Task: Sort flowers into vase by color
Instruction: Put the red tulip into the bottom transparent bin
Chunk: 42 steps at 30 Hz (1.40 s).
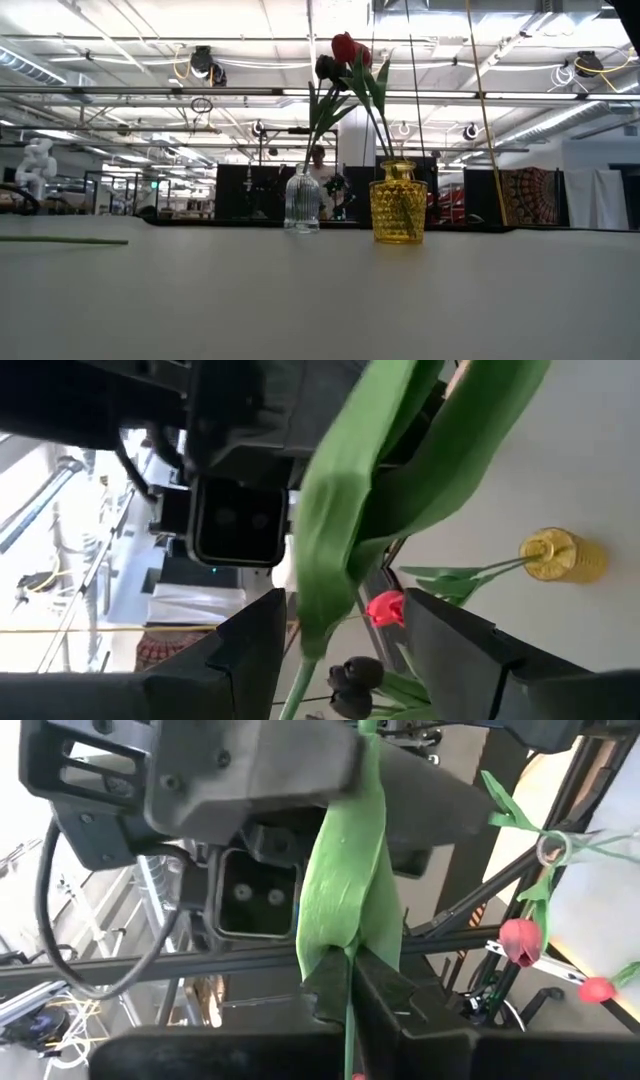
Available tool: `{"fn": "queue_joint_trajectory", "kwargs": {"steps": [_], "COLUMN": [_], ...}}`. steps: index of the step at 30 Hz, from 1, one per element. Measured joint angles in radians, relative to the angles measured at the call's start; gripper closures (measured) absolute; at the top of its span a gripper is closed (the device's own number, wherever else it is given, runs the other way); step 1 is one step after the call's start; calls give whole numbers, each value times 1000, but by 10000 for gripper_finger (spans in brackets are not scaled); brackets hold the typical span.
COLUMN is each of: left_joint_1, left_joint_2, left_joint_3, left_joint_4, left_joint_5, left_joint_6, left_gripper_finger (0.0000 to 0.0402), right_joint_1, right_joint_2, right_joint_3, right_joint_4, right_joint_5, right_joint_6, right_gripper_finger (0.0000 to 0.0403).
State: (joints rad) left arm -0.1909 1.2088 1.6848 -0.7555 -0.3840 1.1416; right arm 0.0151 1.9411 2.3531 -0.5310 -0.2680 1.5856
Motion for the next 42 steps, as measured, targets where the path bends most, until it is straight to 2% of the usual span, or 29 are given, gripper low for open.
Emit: {"fn": "queue_joint_trajectory", "kwargs": {"steps": [6,10,30,42], "left_joint_1": [0,0,0,0], "left_joint_2": [15,13,13,13], "left_joint_3": [0,0,0,0], "left_joint_4": [0,5,9,-15], "left_joint_5": [-14,-32,-41,-41], "left_joint_6": [0,0,0,-1], "left_gripper_finger": [193,209,389,393], "right_joint_1": [0,0,1,0], "right_joint_2": [0,0,0,0], "right_joint_3": [0,0,0,0], "right_joint_4": [5,5,3,2], "right_joint_5": [0,0,-1,0], "right_joint_6": [-5,-19,-30,-68], "right_gripper_finger": [403,403,403,391]}}
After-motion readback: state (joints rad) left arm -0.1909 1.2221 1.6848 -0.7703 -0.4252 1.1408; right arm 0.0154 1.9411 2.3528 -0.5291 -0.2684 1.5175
